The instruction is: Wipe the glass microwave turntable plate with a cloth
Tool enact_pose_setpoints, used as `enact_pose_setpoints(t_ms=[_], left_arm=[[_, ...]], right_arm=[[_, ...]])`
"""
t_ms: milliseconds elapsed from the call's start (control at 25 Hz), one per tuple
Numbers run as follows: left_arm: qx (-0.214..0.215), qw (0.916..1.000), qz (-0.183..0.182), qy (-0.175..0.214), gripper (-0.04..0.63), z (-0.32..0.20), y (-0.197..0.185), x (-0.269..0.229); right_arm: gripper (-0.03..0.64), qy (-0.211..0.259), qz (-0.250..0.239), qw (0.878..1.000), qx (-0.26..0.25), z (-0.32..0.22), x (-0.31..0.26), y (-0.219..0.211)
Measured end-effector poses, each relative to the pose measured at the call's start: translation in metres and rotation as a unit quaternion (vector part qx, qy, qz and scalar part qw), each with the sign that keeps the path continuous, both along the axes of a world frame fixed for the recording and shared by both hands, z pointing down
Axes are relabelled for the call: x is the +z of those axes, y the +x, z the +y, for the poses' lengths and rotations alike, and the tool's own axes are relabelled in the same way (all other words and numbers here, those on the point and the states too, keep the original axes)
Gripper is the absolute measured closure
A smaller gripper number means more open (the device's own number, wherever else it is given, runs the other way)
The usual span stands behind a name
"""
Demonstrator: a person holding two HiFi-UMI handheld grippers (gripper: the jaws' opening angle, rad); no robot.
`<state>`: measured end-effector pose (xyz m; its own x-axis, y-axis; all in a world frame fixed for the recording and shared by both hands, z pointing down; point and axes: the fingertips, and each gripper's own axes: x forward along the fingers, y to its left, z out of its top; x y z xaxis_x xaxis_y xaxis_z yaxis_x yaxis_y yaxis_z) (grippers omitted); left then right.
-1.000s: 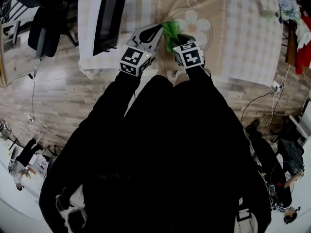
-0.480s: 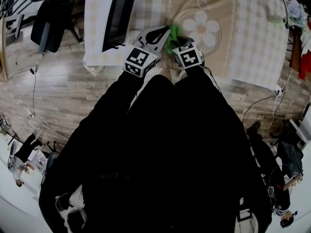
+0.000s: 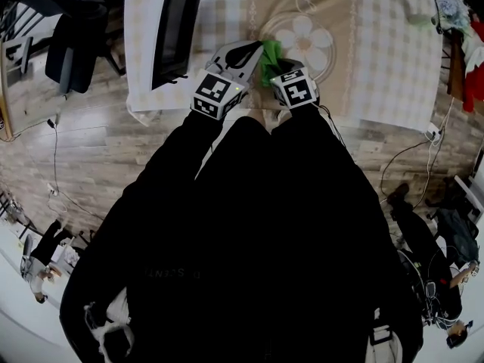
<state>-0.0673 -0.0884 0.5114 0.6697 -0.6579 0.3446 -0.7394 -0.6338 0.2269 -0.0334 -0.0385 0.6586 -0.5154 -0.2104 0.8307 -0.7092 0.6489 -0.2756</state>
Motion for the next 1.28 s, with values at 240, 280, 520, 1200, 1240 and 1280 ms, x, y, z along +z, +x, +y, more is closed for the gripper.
enact_pose_setpoints(t_ms=[240, 280, 520, 1200, 1240, 1280], left_arm=[[0.022, 0.9997, 0.005, 0.002, 0.574, -0.002, 0.018, -0.003], [0.026, 0.9997, 0.005, 0.001, 0.574, -0.003, 0.02, -0.002], [0.045, 0.9989, 0.009, -0.002, 0.574, -0.005, 0.038, -0.003], [0.075, 0.9971, 0.015, -0.001, 0.574, 0.001, 0.065, -0.003], [0.074, 0.9972, 0.015, -0.001, 0.574, 0.001, 0.065, -0.002], [0.073, 0.9972, 0.015, -0.002, 0.574, 0.0, 0.064, -0.002]], right_arm=[[0.511, 0.005, 0.011, 1.0, 0.021, 0.001, 0.0, 0.022], [0.511, 0.004, 0.01, 1.0, 0.026, 0.0, 0.0, 0.024], [0.511, 0.003, 0.02, 0.998, 0.055, 0.0, 0.001, 0.049], [0.511, 0.018, 0.05, 0.988, 0.148, -0.011, 0.008, 0.137], [0.511, 0.017, 0.053, 0.987, 0.153, -0.011, 0.008, 0.142], [0.511, 0.017, 0.056, 0.986, 0.158, -0.012, 0.008, 0.147]])
